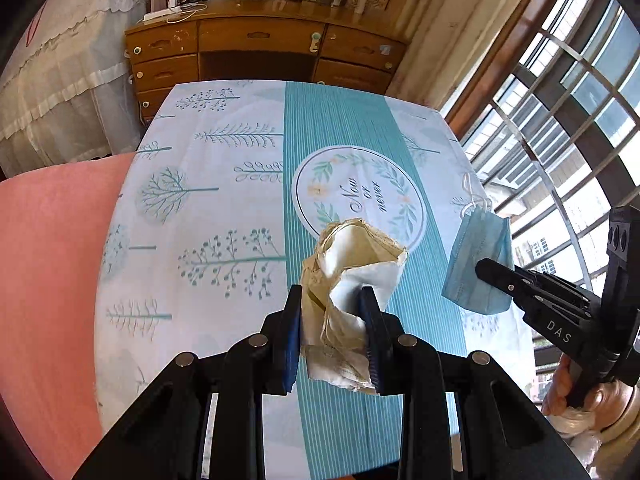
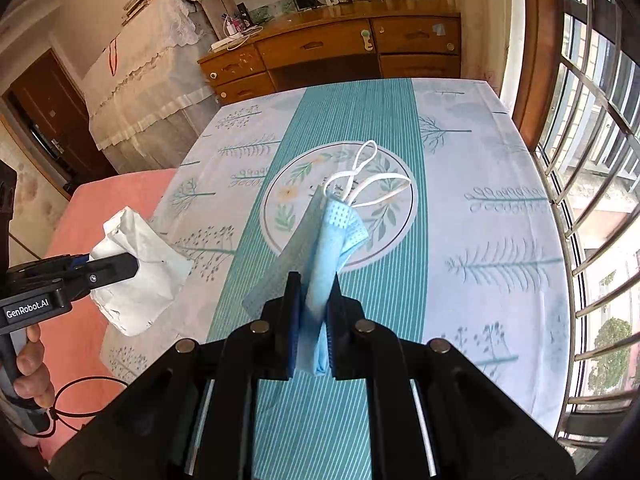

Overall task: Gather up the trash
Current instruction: 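Carry the tissue and blue mask in both tools over the bin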

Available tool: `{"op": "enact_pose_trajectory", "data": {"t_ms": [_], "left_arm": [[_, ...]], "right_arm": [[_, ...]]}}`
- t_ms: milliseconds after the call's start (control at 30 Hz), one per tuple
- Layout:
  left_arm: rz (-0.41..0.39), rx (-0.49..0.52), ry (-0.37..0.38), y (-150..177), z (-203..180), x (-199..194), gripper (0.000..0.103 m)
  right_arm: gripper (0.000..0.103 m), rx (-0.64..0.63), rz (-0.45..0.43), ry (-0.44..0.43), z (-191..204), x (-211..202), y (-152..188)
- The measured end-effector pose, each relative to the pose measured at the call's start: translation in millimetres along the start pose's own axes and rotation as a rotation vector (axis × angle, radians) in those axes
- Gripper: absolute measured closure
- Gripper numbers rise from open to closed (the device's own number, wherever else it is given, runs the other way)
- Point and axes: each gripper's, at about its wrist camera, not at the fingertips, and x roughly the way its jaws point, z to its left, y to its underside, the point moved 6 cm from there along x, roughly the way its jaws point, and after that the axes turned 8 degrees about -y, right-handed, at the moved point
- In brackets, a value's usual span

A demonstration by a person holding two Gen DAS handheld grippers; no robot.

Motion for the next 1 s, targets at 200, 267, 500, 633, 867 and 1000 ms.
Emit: {"op": "enact_pose_trajectory", "data": {"t_ms": [200, 267, 500, 633, 867, 1000], "left_arm": [[-0.026, 0.067, 0.035, 87, 4, -65, 0.077], [-0.023, 0.08, 0.04, 117, 8, -82, 0.077], [-0.036, 0.136, 0.045, 210, 16, -122, 0.077], [-0.013, 0.164, 0.035, 248, 11, -125, 0.077], [0.052, 0.173, 0.06, 302, -9, -107, 0.077], [0.107, 0.18, 0.055, 327, -20, -79, 0.077]], "right_arm": [[0.094, 0.012, -0.055, 0.025, 56, -63, 83], [0.094, 0.015, -0.068, 0.026, 75, -80, 112], [0.094, -0.04, -0.049, 0.033, 134, -119, 200], [0.094, -0.069, -0.015, 0.03, 152, -131, 245], [0.094, -0.082, 0.039, 0.044, 147, -137, 308], [0.094, -0.065, 0.077, 0.058, 128, -126, 337]]}}
